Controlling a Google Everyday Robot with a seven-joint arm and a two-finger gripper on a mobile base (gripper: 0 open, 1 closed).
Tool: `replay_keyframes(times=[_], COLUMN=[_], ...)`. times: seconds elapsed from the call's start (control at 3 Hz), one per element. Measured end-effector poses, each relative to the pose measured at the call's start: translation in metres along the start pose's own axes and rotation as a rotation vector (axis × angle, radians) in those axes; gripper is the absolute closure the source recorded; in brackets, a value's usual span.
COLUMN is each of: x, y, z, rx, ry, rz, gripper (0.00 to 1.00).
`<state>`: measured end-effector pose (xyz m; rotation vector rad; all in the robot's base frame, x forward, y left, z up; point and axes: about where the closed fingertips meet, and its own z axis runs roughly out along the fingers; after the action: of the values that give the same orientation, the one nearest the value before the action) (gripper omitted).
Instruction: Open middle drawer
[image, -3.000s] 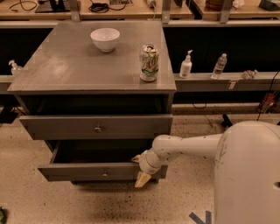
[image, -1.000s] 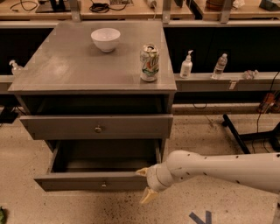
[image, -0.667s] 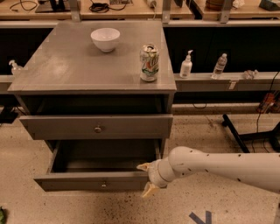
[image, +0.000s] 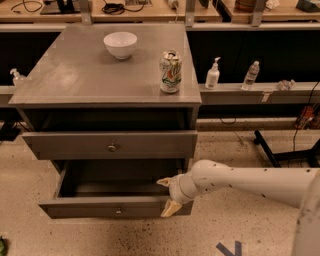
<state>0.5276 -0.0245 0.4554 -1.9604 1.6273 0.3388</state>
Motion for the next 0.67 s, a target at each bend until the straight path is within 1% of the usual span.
replay_keyframes(times=[0.33, 0.67], x=[0.013, 0.017], y=[-0.002, 0.008], z=[0.035, 0.059], rx=[-0.068, -0.134], ry=[0.028, 0.038], rz=[0.025, 0.047], gripper=[0.28, 0.29])
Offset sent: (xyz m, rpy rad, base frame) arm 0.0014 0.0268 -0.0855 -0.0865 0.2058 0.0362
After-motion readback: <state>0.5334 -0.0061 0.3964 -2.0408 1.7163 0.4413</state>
